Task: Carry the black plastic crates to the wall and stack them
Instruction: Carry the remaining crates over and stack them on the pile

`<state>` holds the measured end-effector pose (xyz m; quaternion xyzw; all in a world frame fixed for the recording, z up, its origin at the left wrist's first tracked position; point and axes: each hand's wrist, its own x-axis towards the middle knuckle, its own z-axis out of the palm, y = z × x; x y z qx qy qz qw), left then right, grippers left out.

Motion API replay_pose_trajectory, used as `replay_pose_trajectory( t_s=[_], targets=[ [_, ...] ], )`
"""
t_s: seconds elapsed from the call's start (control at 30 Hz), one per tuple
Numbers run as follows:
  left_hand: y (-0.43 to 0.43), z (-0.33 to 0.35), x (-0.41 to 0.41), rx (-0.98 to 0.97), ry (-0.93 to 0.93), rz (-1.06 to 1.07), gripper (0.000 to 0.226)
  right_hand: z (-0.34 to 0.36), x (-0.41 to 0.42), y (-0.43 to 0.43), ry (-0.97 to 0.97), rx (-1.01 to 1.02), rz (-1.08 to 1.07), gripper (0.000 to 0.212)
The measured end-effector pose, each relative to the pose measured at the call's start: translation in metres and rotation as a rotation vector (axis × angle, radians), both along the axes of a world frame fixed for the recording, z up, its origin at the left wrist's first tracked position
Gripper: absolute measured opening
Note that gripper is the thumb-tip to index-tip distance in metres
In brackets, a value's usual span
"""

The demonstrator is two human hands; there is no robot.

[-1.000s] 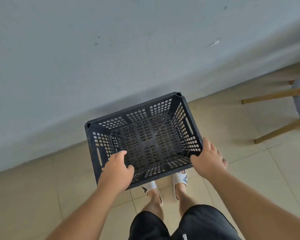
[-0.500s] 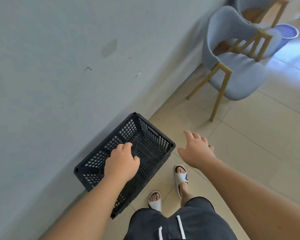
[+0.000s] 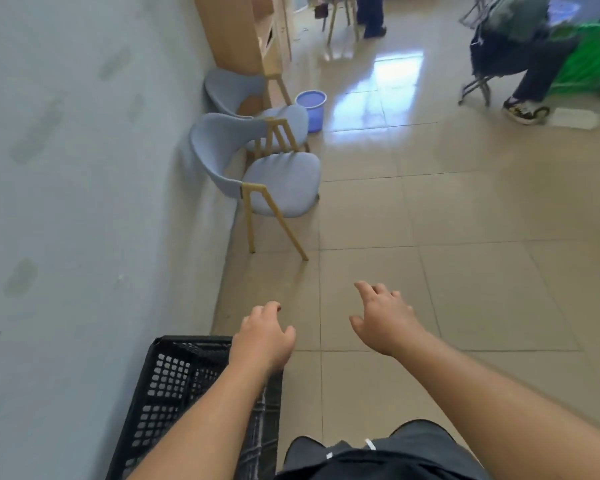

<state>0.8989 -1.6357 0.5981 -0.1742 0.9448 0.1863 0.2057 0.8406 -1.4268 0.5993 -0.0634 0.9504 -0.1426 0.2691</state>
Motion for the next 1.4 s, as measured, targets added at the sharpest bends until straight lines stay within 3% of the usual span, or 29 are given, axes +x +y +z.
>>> replay_pose_trajectory(
  t_s=[0.5, 1.4],
  targets=[
    [0.358, 0.043, -0.155, -0.077, 0.059, -0.585, 0.059, 0.022, -0.038, 0.368, 0.049, -0.046, -0.575, 0.072],
    [0.746, 0.020, -0.434, 0.064, 0.055, -1.339, 0.055, 0.018, -0.157, 0.658, -0.028, 0.017, -1.519, 0.064]
  ],
)
